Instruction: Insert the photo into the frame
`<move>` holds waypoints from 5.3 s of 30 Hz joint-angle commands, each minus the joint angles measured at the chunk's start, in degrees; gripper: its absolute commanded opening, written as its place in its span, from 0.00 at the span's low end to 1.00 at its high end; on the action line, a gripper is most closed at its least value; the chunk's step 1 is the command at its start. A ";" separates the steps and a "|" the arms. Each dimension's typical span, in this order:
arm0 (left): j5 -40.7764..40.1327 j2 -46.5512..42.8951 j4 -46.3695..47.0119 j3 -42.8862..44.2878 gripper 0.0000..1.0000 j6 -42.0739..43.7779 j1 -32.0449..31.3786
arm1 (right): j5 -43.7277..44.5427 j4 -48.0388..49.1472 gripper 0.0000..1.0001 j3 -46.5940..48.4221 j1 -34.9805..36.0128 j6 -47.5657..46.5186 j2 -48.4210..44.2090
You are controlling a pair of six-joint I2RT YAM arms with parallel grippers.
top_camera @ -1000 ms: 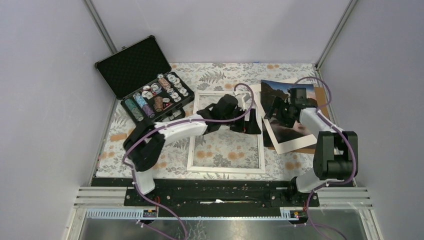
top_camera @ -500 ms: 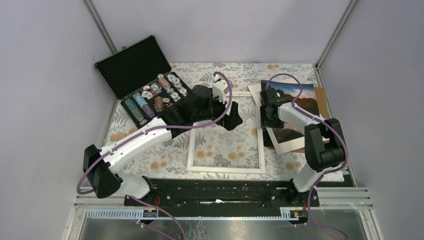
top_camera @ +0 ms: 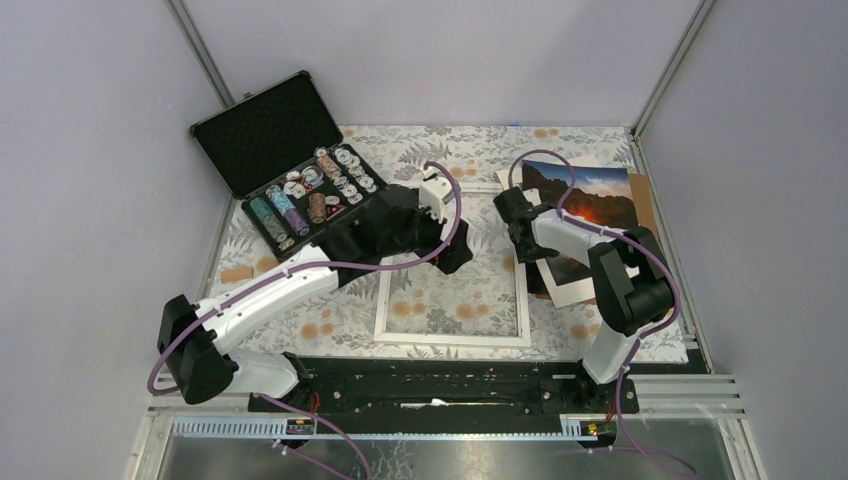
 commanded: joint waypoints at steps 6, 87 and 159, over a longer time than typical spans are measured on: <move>0.07 -4.12 3.08 -0.92 0.99 1.18 0.41 | 14.37 4.74 0.51 1.67 5.58 -0.05 3.56; -7.01 -16.18 6.37 -4.44 0.99 -2.24 19.63 | -72.20 2.02 0.00 26.84 -7.88 23.31 -33.27; -2.15 -15.03 8.28 -5.90 0.99 -3.84 18.80 | -66.79 14.34 0.18 -13.79 -20.79 8.78 -12.39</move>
